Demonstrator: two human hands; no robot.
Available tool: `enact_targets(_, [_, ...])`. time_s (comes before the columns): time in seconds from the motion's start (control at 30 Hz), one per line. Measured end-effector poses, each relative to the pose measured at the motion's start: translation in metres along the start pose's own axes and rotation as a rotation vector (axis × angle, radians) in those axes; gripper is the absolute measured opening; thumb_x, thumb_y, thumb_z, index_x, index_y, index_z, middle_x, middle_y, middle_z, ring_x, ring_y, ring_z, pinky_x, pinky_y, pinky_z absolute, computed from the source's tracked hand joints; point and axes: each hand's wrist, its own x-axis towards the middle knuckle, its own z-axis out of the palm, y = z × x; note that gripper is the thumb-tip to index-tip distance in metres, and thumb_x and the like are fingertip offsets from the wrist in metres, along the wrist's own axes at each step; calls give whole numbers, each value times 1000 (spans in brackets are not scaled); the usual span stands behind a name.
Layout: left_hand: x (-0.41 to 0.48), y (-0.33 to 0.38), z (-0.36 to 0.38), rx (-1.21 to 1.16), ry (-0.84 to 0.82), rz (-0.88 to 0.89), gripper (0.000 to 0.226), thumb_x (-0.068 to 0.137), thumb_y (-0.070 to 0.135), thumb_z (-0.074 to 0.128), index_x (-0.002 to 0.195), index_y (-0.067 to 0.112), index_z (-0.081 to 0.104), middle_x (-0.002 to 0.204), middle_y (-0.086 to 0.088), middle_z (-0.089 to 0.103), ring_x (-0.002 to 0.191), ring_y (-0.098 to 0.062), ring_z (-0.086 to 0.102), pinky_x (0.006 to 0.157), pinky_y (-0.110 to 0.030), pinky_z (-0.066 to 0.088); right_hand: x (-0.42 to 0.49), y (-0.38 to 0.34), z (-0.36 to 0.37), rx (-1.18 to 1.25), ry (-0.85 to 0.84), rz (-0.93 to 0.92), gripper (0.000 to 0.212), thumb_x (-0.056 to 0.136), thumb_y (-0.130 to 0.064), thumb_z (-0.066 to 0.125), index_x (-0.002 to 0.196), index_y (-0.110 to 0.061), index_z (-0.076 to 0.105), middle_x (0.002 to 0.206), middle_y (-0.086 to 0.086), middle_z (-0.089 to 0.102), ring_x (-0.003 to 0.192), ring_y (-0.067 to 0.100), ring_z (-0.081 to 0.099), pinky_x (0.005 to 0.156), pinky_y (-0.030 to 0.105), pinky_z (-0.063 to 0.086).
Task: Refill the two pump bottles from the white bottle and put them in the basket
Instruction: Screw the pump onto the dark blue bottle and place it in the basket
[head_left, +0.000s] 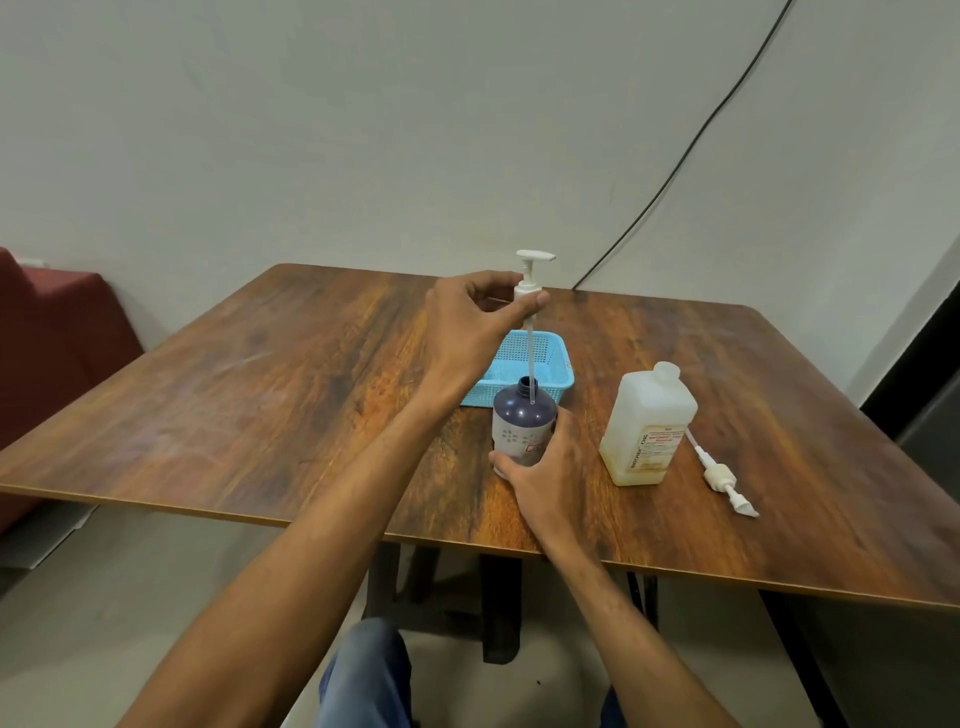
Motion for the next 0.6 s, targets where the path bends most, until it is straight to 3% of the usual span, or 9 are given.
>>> enact_targets(0.2, [12,11,-3,-55,18,36,42,77,30,86,109,6,75,93,-2,78,79,-11,76,75,-35,64,-1,2,2,6,-6,-2,93,68,-28,91,144,-19,39,139,-3,55,126,13,52,96,20,39])
enact_targets(0.43, [4,-3,4,21,12,14,36,75,30,87,104,10,77,87,3,77,75,-7,74,73,-31,63,-1,0,-1,0,-9,7,90,68,-27,91,142,-20,41,136,-4,56,117,3,49,83,6,33])
enact_targets(0.53, [-4,-16,8,52,-8,-2,29,75,29,87,98,14,79,87,5,78,75,-7,74,72,-32,63,-1,-1,-1,7,-11,16,90,68,-27,91,142,-21,41,137,-5,55,116,1,47,91,13,39])
enact_targets(0.6, [-8,-24,10,72,-20,-23,28,75,28,87,98,14,79,88,5,77,77,-6,73,70,-27,62,0,-1,-1,13,-19,31,91,69,-26,91,144,-22,39,139,-5,54,121,6,50,89,6,32])
